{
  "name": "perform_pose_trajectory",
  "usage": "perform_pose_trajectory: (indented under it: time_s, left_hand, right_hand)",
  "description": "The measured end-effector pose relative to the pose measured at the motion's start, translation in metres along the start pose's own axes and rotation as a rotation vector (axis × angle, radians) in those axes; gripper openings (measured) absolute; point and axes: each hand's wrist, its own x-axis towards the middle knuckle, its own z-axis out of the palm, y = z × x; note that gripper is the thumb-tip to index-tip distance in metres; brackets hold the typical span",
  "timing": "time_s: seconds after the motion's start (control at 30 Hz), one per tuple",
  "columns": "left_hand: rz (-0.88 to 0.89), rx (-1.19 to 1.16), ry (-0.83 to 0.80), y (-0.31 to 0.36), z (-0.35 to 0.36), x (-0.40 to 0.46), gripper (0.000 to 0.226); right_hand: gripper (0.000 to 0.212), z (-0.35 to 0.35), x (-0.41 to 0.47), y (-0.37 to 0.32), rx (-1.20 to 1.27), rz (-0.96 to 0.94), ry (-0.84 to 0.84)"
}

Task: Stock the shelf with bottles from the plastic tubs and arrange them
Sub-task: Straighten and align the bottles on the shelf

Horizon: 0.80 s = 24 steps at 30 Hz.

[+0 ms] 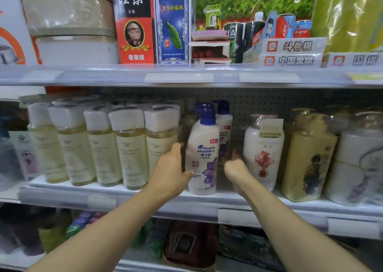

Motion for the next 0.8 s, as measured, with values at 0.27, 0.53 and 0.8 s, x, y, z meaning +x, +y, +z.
perform_pose_trajectory:
  time_s: [0.27, 0.53, 0.8]
  left_hand:
    - [-0.017, 0.090, 0.043, -0.005, 0.003, -0.003, 0.071]
    - [-0.022, 0.114, 0.057, -0.005, 0.008, -0.003, 0.066]
    - [-0.034, 0.126, 0.073, -0.004, 0.010, -0.002, 0.067]
  right_hand:
    - [0.068, 0.014, 0.018, 0.013, 0.040, -0.035, -0.017]
    - [0.081, 0.014, 0.021, 0.021, -0.114, -0.107, -0.013]
    - [0.084, 0.016, 0.033, 0.019, -0.128, -0.070, -0.007]
